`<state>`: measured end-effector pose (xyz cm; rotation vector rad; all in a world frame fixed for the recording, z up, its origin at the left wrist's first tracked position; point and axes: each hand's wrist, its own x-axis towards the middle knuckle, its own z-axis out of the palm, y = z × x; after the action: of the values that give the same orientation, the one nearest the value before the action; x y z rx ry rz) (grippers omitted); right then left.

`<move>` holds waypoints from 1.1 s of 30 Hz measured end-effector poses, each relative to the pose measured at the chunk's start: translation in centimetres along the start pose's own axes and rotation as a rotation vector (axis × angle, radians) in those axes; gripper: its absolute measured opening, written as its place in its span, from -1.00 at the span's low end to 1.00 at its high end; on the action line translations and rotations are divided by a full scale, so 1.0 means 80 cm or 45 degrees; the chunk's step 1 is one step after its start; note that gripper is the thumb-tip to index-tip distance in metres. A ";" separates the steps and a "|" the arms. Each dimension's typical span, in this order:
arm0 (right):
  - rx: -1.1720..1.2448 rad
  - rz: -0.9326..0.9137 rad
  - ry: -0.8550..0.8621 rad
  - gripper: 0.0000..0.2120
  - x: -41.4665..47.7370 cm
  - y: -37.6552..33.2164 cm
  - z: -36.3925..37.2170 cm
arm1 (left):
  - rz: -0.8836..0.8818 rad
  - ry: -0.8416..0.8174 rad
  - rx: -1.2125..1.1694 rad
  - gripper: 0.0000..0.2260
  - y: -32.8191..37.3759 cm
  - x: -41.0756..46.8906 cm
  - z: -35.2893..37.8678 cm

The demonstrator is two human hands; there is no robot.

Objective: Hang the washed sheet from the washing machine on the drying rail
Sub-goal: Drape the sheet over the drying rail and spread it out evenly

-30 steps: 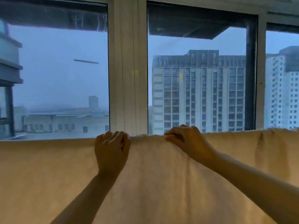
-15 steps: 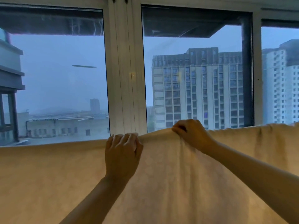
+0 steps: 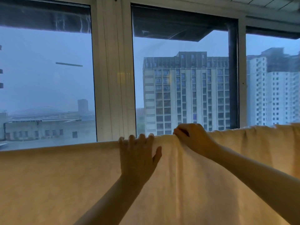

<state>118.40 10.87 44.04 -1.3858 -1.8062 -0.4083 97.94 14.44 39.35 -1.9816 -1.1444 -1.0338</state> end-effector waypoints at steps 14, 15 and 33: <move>-0.091 0.017 0.157 -0.86 -0.027 0.025 -0.015 | -0.044 0.011 0.025 -0.56 -0.005 -0.004 0.007; -0.123 0.044 0.167 -0.85 -0.023 0.026 -0.014 | -0.045 0.015 0.032 -0.56 -0.005 -0.004 0.006; -0.107 0.173 0.212 -0.87 -0.023 0.072 -0.041 | 0.147 0.056 -0.091 -0.52 0.084 0.027 0.021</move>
<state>125.10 9.47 43.50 -1.4775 -1.5666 -0.5171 105.12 13.76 39.52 -2.0442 -0.9697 -1.0657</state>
